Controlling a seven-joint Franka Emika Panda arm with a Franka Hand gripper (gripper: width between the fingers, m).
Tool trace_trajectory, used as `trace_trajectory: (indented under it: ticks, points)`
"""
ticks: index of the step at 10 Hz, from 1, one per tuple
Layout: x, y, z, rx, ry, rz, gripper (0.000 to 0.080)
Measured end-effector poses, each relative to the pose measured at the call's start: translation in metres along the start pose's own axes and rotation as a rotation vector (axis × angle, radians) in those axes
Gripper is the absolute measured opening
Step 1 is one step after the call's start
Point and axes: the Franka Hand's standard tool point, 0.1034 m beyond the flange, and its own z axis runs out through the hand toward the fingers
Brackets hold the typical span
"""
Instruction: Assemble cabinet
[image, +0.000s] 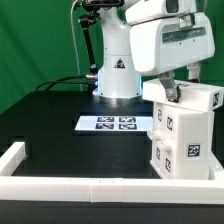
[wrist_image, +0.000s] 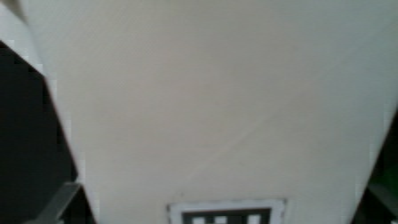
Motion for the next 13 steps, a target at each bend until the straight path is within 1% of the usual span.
trace_trajectory:
  ticks: [2,4,5,7,8,13]
  points:
    - [0.0049,-0.0012,0.0002,-0.023,0.026,0.212,0.0559]
    - [0.0073,-0.0008,0.0002,-0.035,0.046,0.390,0.0560]
    - [0.0076,-0.0006,0.0003,-0.037,0.050,0.436,0.0560]
    - [0.0092,-0.0025,0.0011,-0.037,0.063,0.650,0.0560]
    - [0.0088,-0.0018,0.0014,-0.039,0.071,0.724,0.0560]
    - [0.0065,0.0002,0.0018,-0.030,0.080,1.053,0.0560]
